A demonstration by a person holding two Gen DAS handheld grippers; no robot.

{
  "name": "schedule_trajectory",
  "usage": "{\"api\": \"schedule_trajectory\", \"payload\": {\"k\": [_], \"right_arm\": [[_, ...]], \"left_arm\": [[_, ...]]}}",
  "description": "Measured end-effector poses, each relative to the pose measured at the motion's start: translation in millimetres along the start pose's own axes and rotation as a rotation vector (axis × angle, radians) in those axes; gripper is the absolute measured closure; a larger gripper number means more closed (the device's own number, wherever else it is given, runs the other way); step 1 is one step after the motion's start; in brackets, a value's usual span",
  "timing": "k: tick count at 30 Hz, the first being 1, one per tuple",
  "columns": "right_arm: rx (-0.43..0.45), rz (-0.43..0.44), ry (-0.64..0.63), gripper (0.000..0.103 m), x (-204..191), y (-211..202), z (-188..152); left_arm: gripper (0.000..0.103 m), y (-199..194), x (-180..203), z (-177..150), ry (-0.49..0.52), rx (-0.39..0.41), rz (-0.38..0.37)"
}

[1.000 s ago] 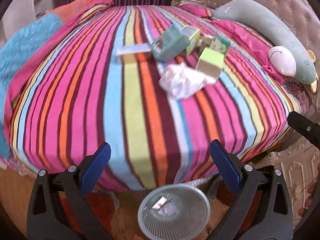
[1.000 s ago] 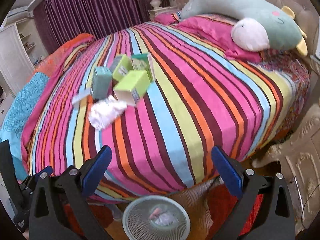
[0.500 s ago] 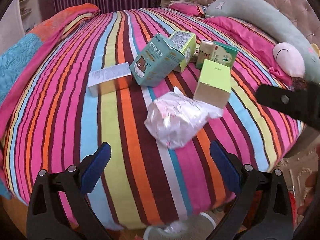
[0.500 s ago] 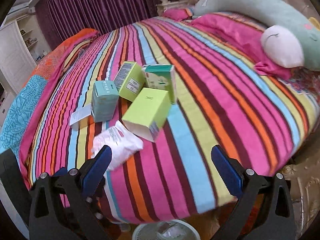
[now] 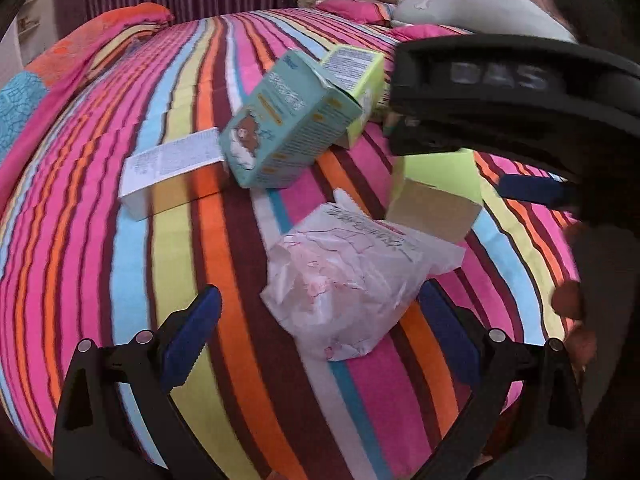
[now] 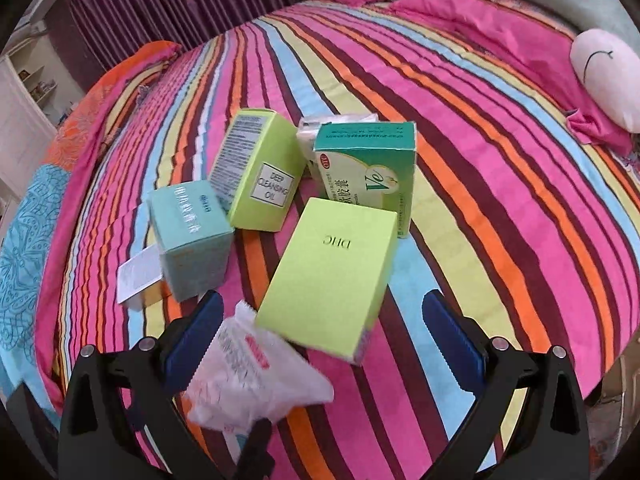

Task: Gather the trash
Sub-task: 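Grasp the toilet-seat-cover packet with the left tool while the right tool grasps the lime DHC box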

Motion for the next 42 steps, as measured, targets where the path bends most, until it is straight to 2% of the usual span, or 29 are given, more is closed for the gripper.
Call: {"api": "schedule_trajectory", "payload": {"k": [5, 10, 13, 16, 17, 18, 21, 25, 31, 42], "right_arm": [[-0.088, 0.005, 0.012, 0.008, 7.7, 24.6, 9.4], [-0.092, 0.015, 0.008, 0.009, 12.5, 32.1, 9.7], [-0.081, 0.042, -0.003, 0.025, 13.7, 30.9, 9.4], [-0.086, 0.064, 0.016, 0.029, 19.9, 30.0, 8.0], [-0.086, 0.073, 0.023, 0.031, 21.6, 30.0, 8.3], [-0.081, 0.094, 0.034, 0.032, 26.3, 26.4, 5.4], [-0.065, 0.124, 0.045, 0.038, 34.7, 17.8, 2.7], [-0.038, 0.132, 0.045, 0.045, 40.9, 2.0, -0.2], [-0.021, 0.162, 0.087, 0.047, 58.1, -14.6, -12.2], [0.082, 0.188, 0.102, 0.048, 71.7, -69.0, -7.7]], "left_arm": [[0.007, 13.6, 2.5, 5.0, 0.032, -0.012, -0.004], [0.007, 26.1, 10.1, 13.0, 0.046, -0.051, 0.020], [0.007, 31.1, 10.6, 15.3, 0.022, -0.064, 0.037], [0.009, 39.0, 11.6, 14.9, 0.003, -0.090, 0.050], [0.018, 38.4, 12.9, 14.8, 0.009, -0.081, 0.064], [0.027, 36.9, 13.2, 15.1, 0.010, -0.076, 0.070], [0.037, 31.9, 6.1, 17.5, -0.038, -0.085, 0.056], [0.037, 23.5, -7.1, 18.3, -0.112, -0.086, 0.036], [0.038, 6.8, -16.7, 11.1, -0.183, -0.078, -0.010], [0.038, -53.0, -22.3, 44.3, -0.224, 0.017, -0.045]]}}
Point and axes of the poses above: each gripper's, at about its wrist camera, not at the fingertips, and y roughly the way its jaws point, x to its right, z to its top, the point moved 1 cm from there along y, roughly the way its jaws point, and after that the axes turned 2 degrees about -y, right-handed, at the moved point
